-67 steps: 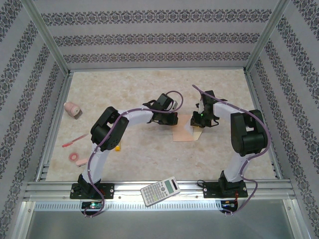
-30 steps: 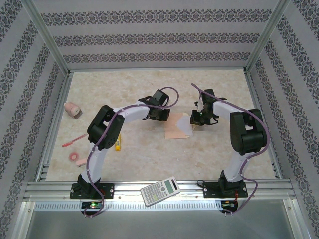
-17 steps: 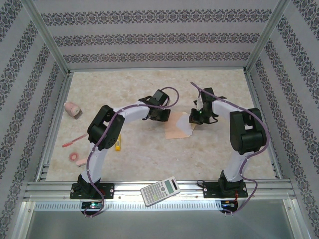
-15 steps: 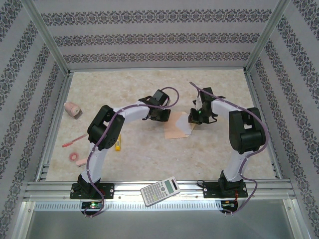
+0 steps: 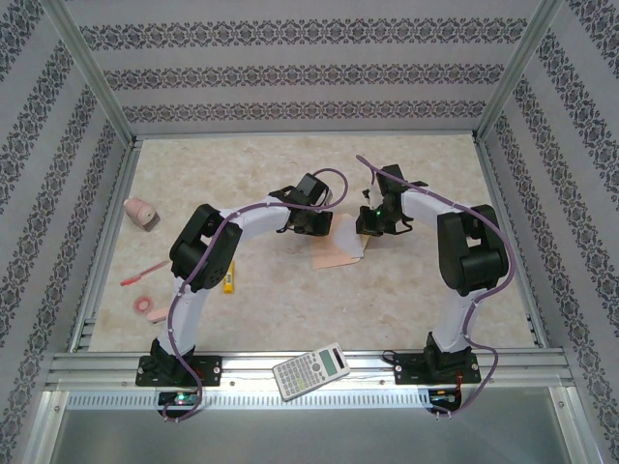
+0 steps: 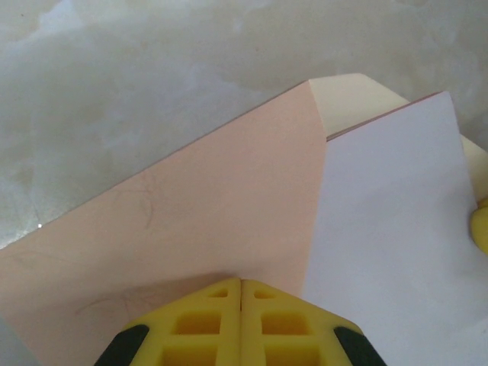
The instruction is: Place the letter into the envelope and seal it
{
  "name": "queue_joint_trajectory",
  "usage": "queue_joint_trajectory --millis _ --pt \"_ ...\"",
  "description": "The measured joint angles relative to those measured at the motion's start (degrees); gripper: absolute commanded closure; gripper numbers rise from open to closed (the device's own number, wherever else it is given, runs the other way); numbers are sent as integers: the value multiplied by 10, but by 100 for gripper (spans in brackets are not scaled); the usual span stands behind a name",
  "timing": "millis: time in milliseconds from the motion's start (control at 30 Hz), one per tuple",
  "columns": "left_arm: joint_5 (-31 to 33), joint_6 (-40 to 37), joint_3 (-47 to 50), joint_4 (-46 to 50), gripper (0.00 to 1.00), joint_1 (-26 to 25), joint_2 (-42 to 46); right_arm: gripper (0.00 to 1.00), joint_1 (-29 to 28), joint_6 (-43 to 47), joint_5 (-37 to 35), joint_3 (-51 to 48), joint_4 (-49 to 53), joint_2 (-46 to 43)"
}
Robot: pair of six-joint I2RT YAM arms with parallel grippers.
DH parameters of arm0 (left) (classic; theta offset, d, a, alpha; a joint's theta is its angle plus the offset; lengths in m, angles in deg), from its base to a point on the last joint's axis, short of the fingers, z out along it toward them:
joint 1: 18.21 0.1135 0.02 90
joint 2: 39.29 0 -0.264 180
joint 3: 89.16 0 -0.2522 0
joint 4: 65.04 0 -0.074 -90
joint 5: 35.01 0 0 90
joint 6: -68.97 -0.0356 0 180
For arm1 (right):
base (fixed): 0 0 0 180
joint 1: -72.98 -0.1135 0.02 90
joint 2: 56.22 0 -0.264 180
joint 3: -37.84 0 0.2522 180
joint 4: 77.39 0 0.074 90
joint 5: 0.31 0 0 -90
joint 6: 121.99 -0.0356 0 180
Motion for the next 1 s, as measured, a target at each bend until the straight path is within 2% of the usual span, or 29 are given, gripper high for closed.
queue_joint_trajectory --millis 167,400,500,767,1000 --pt "26 -6 -1 35 100 0 23 91 0 0 0 1 4 1" --pt "85 -21 -10 86 99 0 137 91 0 0 0 1 6 1" --pt "107 -26 -9 93 100 3 160 91 0 0 0 1 6 1" --pt "129 -25 46 97 100 34 112 91 -3 0 0 1 6 1" --pt "130 -14 47 98 100 41 63 91 -3 0 0 1 6 2"
